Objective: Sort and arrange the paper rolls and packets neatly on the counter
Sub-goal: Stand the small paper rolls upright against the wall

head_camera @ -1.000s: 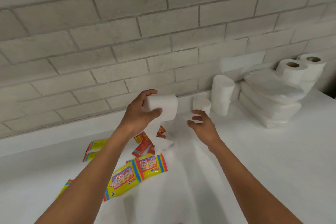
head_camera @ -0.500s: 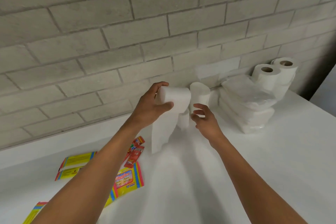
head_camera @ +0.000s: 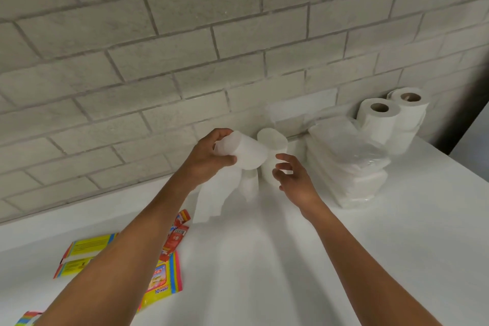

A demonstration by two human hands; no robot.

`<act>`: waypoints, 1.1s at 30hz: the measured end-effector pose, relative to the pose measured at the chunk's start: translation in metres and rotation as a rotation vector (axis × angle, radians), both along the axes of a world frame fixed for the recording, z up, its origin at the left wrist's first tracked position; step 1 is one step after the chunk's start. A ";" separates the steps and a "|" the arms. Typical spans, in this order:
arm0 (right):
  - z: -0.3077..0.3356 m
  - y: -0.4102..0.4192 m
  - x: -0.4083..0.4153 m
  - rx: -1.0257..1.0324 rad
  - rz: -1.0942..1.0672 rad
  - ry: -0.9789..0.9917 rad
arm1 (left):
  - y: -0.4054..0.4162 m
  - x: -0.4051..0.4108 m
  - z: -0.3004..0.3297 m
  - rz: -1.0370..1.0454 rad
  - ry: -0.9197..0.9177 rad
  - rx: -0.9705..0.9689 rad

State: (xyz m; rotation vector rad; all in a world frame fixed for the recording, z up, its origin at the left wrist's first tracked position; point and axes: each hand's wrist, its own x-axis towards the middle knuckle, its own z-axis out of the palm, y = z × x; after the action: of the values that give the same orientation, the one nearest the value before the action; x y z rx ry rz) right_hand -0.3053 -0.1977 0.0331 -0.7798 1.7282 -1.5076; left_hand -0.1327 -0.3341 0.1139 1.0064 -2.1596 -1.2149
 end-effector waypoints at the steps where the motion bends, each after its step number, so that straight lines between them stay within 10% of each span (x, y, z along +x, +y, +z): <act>1: 0.000 0.000 -0.002 -0.002 0.006 0.000 | -0.003 -0.001 -0.003 0.003 -0.003 0.004; 18: -0.015 -0.008 -0.014 0.022 0.087 0.087 | -0.044 -0.044 -0.021 -0.097 -0.471 -0.269; 33: -0.007 -0.074 0.010 0.057 0.144 0.490 | -0.052 -0.052 -0.028 -0.157 -0.409 -0.335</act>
State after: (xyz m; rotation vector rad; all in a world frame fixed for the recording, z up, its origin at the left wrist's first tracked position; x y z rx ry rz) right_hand -0.2948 -0.2713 0.0262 -1.2947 1.9991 -1.2293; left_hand -0.1850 -0.3856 0.0856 1.0172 -2.6876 -0.7115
